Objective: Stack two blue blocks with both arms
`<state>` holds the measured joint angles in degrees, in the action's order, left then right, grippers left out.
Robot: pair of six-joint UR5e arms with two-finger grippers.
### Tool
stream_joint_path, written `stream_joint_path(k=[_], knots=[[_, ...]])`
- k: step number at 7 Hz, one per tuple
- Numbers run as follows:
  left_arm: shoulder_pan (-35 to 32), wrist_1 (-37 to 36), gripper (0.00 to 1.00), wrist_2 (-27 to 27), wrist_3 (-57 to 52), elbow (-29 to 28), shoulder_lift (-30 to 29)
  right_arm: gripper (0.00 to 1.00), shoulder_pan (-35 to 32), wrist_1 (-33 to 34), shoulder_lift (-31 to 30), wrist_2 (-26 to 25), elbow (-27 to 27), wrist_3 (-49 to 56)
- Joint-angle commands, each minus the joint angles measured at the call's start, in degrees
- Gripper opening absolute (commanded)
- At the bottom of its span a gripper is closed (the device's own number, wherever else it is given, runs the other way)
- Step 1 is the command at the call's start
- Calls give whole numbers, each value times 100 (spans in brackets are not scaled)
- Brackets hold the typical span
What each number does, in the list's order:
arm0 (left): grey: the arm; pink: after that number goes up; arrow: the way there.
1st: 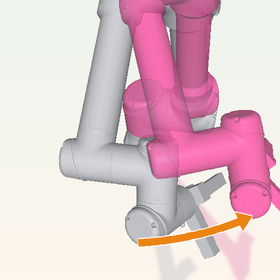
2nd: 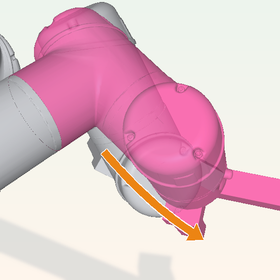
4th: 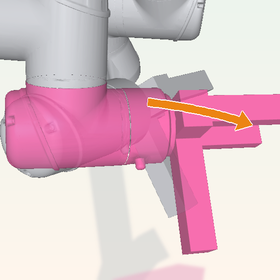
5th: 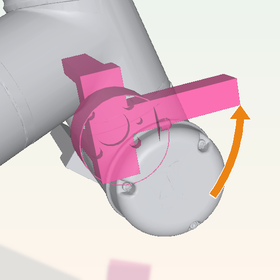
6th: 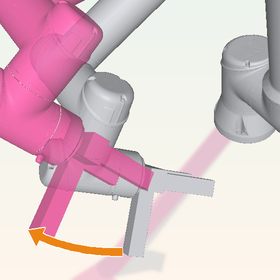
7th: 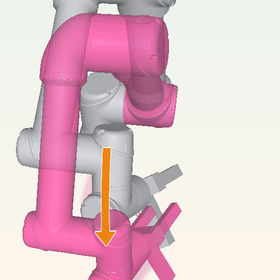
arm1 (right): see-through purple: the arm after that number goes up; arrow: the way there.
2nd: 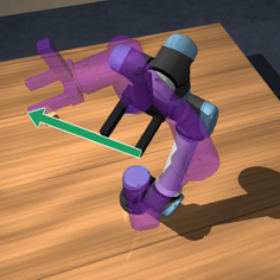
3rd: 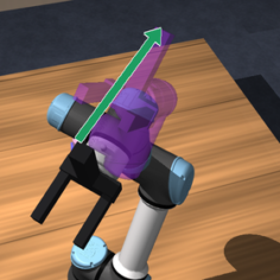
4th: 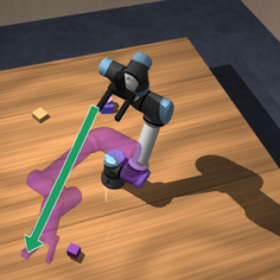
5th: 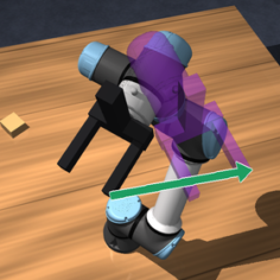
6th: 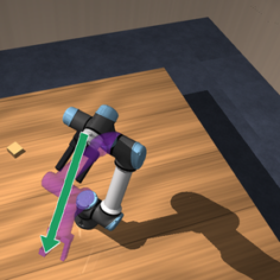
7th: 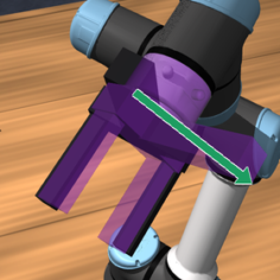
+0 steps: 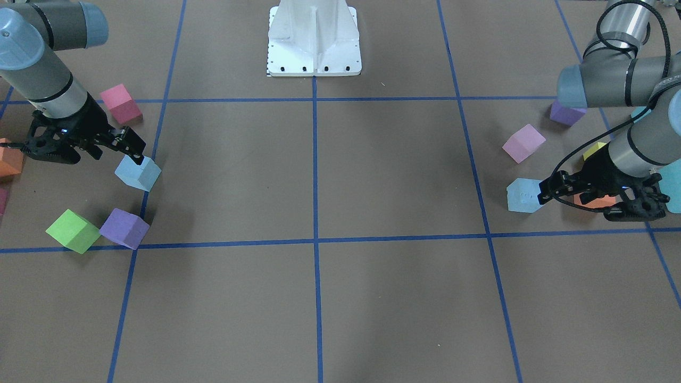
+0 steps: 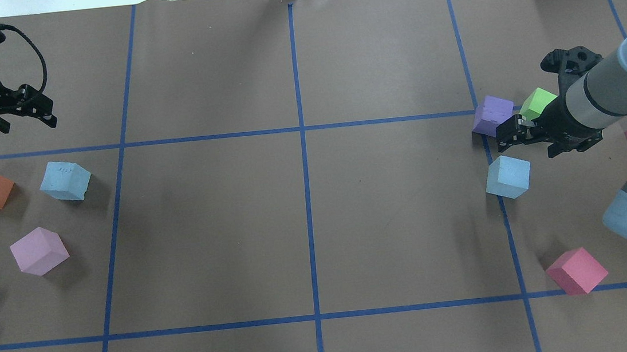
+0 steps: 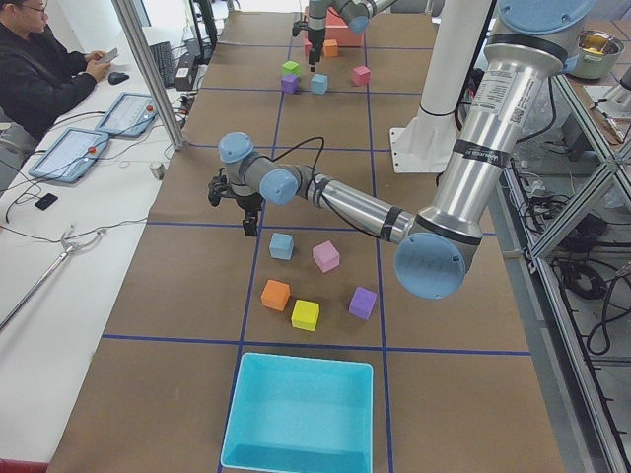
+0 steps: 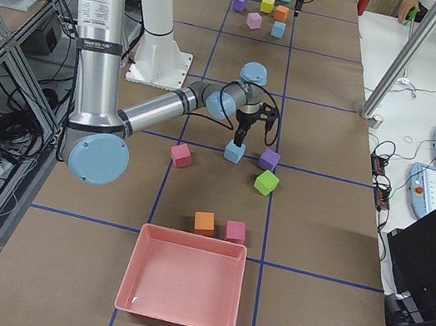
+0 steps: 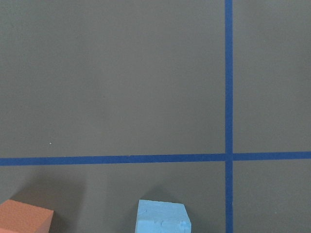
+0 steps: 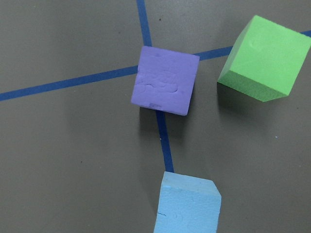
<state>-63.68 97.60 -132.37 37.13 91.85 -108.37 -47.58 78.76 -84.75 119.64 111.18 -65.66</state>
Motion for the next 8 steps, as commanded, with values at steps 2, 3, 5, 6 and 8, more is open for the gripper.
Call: stream_joint_path(k=[2, 3, 5, 6, 8], knots=[[49, 49, 100, 0, 111, -9, 62, 100, 178, -1, 186, -116, -280, 1], [75, 40, 100, 0, 119, -9, 62, 100, 231, -1, 187, -160, -299, 18], [93, 40, 100, 0, 198, -9, 62, 100, 249, -45, 178, -178, -386, 80], [110, 49, 100, 18, 225, 0, 70, 100, 275, -297, 178, -204, -578, 71], [259, 345, 100, 246, 303, -17, 280, 100, 293, -458, 170, -213, -659, 71]])
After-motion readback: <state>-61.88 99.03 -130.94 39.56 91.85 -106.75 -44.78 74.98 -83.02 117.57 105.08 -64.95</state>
